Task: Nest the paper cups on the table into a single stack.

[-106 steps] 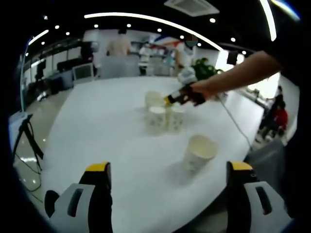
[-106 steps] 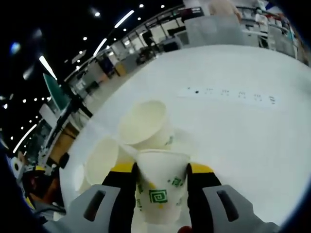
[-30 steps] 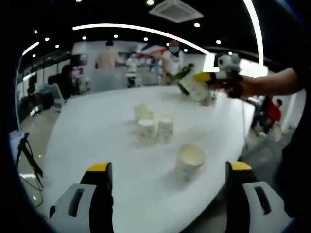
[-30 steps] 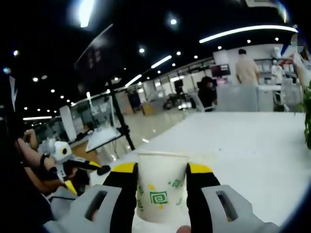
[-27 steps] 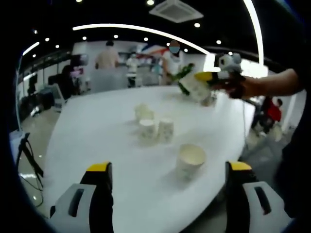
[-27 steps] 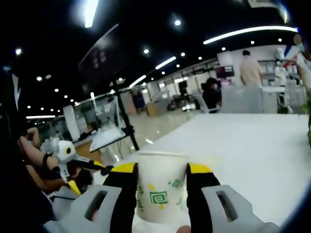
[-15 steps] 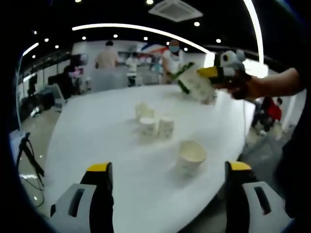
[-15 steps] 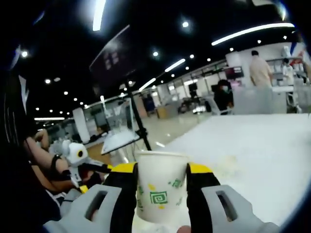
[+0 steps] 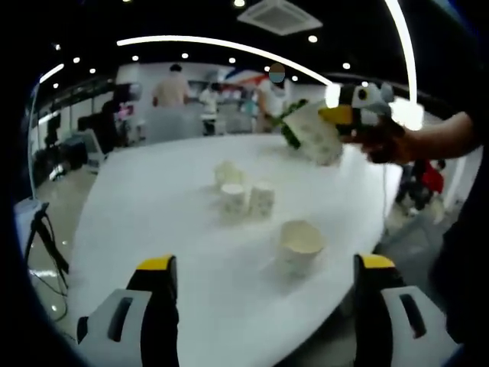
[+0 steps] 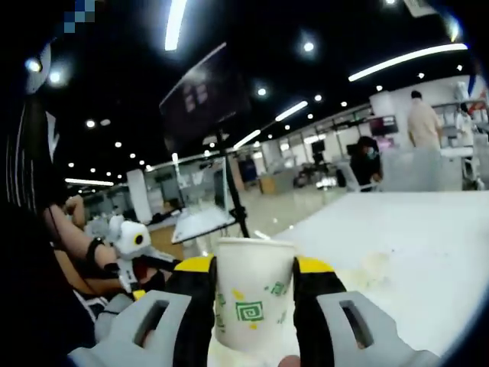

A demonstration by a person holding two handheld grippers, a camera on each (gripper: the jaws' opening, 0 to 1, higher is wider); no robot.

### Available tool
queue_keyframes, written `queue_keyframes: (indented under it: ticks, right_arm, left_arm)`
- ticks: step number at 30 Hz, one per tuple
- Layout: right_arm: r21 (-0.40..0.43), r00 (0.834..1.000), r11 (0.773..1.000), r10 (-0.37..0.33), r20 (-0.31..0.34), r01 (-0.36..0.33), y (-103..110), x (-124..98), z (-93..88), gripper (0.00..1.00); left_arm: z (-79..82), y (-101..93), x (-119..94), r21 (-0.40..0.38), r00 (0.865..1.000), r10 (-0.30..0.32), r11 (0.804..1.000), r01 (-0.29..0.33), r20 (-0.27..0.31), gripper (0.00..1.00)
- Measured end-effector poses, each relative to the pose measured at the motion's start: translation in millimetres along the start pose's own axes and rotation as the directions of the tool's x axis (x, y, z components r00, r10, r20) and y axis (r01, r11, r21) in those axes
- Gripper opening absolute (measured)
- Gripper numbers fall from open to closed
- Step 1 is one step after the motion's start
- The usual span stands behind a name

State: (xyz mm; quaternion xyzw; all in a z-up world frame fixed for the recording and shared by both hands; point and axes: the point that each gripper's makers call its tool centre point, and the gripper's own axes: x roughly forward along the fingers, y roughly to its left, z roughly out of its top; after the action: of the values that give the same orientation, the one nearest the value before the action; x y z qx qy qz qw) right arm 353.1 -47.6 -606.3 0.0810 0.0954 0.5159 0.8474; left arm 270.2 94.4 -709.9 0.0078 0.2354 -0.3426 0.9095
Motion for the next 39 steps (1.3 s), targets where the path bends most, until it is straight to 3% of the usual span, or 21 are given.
queue_keyframes:
  ticks: [14, 39]
  right_arm:
    - [0.005, 1.0, 1.0, 0.017, 0.011, -0.017, 14.6, 9.1, -44.0, 0.36]
    - [0.0, 0.995, 0.999, 0.049, 0.083, -0.049, 19.3, 20.7, -79.2, 0.34]
  left_arm:
    - [-6.1, -1.6, 1.0, -0.01, 1.0, -0.002, 1.0, 0.002, -0.015, 0.95]
    - [-14.0, -1.8, 2.0, -0.014, 0.999, -0.002, 1.0, 0.001, -0.045, 0.94]
